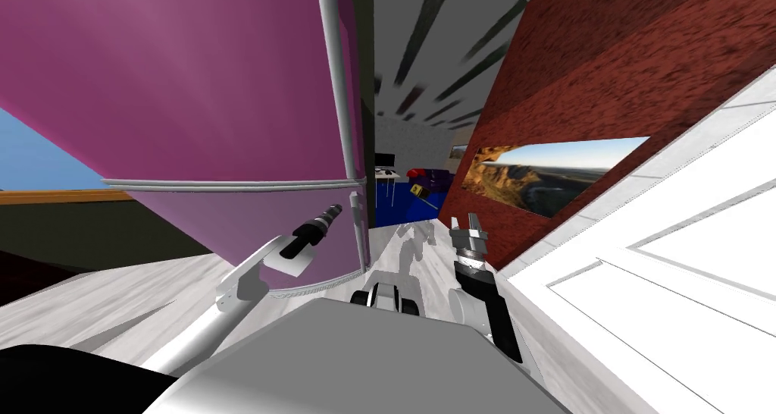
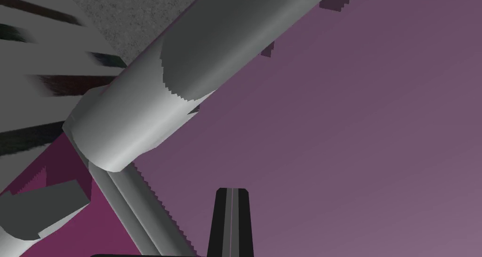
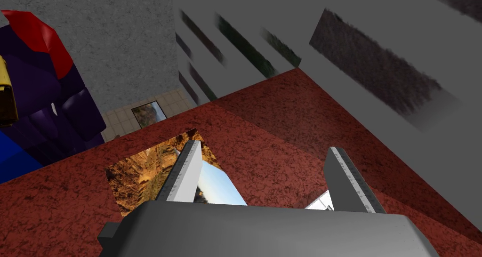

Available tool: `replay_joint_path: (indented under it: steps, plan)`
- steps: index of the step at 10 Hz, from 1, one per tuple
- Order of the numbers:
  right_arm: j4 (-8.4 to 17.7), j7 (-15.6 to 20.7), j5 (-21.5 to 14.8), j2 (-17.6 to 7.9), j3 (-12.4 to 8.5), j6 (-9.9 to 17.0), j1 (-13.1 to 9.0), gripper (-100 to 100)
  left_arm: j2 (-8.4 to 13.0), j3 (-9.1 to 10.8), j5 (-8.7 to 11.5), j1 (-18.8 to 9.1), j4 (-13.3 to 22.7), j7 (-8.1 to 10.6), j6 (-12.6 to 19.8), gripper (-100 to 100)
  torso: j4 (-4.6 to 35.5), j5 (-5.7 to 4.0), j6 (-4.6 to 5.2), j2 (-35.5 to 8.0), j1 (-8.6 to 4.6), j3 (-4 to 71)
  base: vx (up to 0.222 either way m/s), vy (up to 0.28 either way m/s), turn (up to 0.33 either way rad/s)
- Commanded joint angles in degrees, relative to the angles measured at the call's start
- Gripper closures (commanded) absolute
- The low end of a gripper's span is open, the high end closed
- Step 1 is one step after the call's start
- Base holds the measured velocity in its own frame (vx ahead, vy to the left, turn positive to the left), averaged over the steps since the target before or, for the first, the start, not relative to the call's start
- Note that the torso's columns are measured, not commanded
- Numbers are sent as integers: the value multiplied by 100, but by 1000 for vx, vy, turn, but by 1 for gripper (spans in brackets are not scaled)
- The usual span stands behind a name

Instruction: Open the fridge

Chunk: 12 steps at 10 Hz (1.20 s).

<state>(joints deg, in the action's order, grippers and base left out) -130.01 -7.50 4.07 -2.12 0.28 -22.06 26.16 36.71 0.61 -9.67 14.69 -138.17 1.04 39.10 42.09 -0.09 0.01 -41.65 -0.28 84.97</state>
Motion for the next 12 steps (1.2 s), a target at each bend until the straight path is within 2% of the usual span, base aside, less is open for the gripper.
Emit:
replay_joint_path:
  steps: [1,3,4,6,7,9,10,12]
  plan:
    - [0,0,0,0,0,0,1,0,-77,-216,82,-267,396,32,-290,100,5,3,-1,-17,10,-10,-205,79,-92]
    - [1,0,0,-1,-1,1,-4,0,-77,-216,82,-618,717,32,-330,100,41,21,-3,-129,69,-85,-221,118,-70]
    - [1,0,0,-1,-1,1,-3,0,-77,-216,82,-806,907,32,-330,100,30,13,-4,-87,34,-59,-87,3,18]
    - [0,0,0,0,0,0,0,0,-77,-216,82,-848,1289,32,-330,100,4,-2,0,-10,-6,-7,0,-30,3]
    - [0,0,0,0,0,0,1,0,-191,-462,123,-1098,1488,57,-668,100,5,3,-1,-17,11,-11,-195,43,-143]
    - [1,0,0,-1,0,1,-4,0,-191,-462,123,-1382,1894,57,-686,100,44,16,-5,-142,53,-91,-266,66,-41]
    - [1,0,0,-1,-1,1,-3,0,-191,-462,123,-1582,2084,57,-686,100,32,13,-5,-90,43,-62,-56,47,19]
    - [0,0,0,-1,-1,0,1,0,-191,-462,123,-1662,2405,57,-686,100,-1,5,0,5,15,3,23,12,-1]
